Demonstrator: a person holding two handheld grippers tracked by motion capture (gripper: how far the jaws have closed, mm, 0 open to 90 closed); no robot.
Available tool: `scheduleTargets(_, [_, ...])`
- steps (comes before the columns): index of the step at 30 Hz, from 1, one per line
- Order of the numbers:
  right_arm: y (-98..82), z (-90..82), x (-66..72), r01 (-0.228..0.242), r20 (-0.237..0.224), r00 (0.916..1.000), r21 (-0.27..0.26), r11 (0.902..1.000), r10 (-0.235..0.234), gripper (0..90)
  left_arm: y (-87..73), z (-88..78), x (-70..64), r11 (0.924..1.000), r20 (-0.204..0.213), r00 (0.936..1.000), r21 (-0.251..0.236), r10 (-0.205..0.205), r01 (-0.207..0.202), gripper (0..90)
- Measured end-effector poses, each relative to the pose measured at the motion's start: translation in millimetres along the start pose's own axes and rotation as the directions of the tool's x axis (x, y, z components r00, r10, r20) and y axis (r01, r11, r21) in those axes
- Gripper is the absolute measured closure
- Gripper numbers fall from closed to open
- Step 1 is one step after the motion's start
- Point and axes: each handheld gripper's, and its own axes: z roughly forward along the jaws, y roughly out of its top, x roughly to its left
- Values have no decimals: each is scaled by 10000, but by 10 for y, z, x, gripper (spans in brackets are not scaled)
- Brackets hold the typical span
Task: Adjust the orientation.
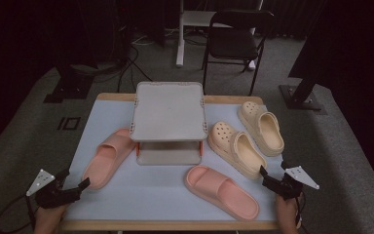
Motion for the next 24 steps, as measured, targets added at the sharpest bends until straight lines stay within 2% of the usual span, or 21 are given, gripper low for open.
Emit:
scheduleTargets(4, [1, -3, -2, -13, -28, 10000, -53, 10000, 13, 103, 4, 17, 33, 10000, -108, 9999, 9, -14, 14, 16])
scheduleTargets(5, [-1, -9, -20, -215, -58, 9998, -107, 9997, 215, 103, 15, 39, 76, 9999, -243, 9997, 132, -29, 32, 16])
scheduleTargets(9, [0, -15, -29, -307, -30, 9995, -149, 9994, 307, 103, 34, 54, 112, 9999, -261, 9996, 156, -52, 56, 16])
scheduleTargets(10, [-1, -20, -30, -302, -28, 9995, -161, 9994, 301, 103, 53, 67, 138, 9998, -146, 9998, 143, -121, 123, 16])
scheduleTargets(17, [-2, -16, -48, -497, -45, 9988, -162, 9986, 496, 103, 123, 152, 217, 9996, -15, 9998, 198, -183, 183, 16])
scheduleTargets(24, [-2, -3, -33, -334, -33, 9994, -69, 9994, 334, 103, 251, 283, 254, 9992, 170, 9998, 395, 64, -70, 17])
